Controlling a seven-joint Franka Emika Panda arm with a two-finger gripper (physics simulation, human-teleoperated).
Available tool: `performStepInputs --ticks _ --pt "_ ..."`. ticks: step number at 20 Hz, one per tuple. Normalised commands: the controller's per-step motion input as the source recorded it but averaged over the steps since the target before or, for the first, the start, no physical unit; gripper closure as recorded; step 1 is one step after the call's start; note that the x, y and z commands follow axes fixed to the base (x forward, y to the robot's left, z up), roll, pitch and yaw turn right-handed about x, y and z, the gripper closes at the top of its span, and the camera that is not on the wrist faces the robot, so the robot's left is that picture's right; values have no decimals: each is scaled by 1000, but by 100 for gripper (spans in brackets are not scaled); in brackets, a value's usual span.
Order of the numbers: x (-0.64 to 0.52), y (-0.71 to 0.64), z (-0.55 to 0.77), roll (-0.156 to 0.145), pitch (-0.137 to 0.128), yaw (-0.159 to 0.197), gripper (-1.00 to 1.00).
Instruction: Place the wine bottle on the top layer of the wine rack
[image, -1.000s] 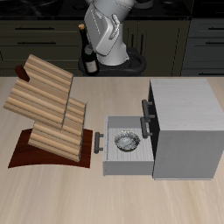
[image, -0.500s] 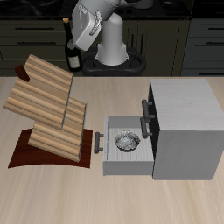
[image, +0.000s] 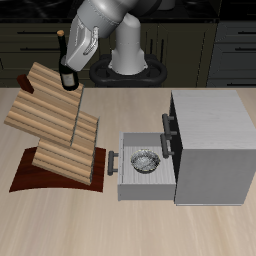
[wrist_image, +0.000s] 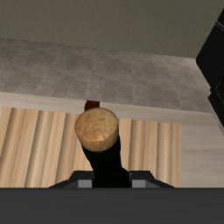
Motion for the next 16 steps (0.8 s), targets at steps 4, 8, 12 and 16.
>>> performStepInputs --ticks 4,8,12,16 --pt "140 -420 -224 -101 53 -141 100" --pt "131 -404 -400 -113 84 -119 100" --pt "227 -471 -500 -113 131 -84 100" --pt "55 -346 -429 -128 155 -61 100"
